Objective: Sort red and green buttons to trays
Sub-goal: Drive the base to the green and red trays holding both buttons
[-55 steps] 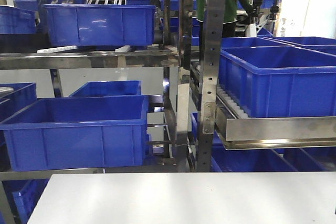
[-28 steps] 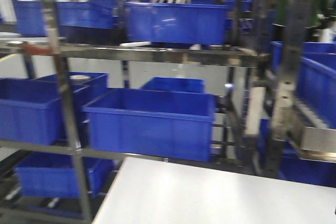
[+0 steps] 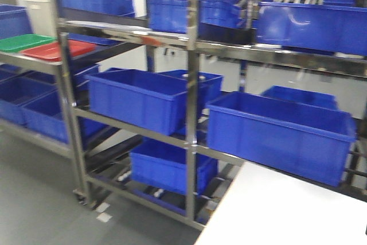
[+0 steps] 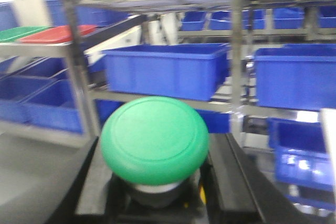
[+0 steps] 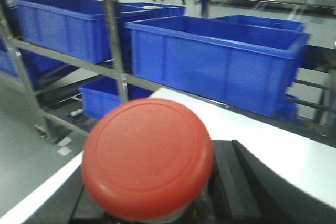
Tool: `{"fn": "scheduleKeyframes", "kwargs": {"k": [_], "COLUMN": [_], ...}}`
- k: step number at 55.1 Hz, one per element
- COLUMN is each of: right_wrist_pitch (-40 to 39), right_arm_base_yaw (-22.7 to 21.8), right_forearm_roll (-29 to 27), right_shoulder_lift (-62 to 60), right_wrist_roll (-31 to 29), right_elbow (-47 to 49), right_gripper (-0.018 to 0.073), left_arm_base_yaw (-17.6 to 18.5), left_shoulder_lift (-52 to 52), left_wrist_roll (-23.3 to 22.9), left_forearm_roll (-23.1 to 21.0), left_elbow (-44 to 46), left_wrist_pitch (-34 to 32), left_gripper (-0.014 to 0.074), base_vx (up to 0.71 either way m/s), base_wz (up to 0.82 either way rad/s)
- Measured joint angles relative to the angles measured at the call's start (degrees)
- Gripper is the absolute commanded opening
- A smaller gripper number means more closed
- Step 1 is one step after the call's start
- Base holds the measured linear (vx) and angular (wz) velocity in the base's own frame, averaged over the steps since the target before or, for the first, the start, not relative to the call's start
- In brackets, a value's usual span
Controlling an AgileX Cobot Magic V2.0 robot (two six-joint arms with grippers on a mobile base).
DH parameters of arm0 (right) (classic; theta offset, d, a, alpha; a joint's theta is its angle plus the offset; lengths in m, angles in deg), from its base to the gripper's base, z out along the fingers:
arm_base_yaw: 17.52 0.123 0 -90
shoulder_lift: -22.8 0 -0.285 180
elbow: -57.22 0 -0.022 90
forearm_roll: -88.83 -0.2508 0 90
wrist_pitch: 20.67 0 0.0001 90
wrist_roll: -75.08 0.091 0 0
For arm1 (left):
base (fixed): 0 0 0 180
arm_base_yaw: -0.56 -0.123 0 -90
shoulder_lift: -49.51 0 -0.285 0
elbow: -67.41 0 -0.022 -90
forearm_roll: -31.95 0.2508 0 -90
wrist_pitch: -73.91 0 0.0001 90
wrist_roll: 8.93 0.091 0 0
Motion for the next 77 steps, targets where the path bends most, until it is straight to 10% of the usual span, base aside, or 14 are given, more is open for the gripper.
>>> {"fn": "scheduleKeyframes", "kwargs": {"k": [77], "right_wrist_pitch": [0.0], "right_arm_base_yaw": [0.0], "right_forearm_roll": [0.0], "right_shoulder_lift": [0.0], "right_wrist_roll": [0.0], "right_elbow": [0.0], "right_gripper": [-0.0003], "left_arm_base_yaw": [0.0], "left_shoulder_lift": [0.0], "left_wrist_roll": [-0.1], "left_forearm_roll": [0.0], "left_elbow": [0.0], "left_wrist_pitch": [0.0], "left_gripper": [0.0003], "base_vx": [0.00], "base_wz": [0.58]}}
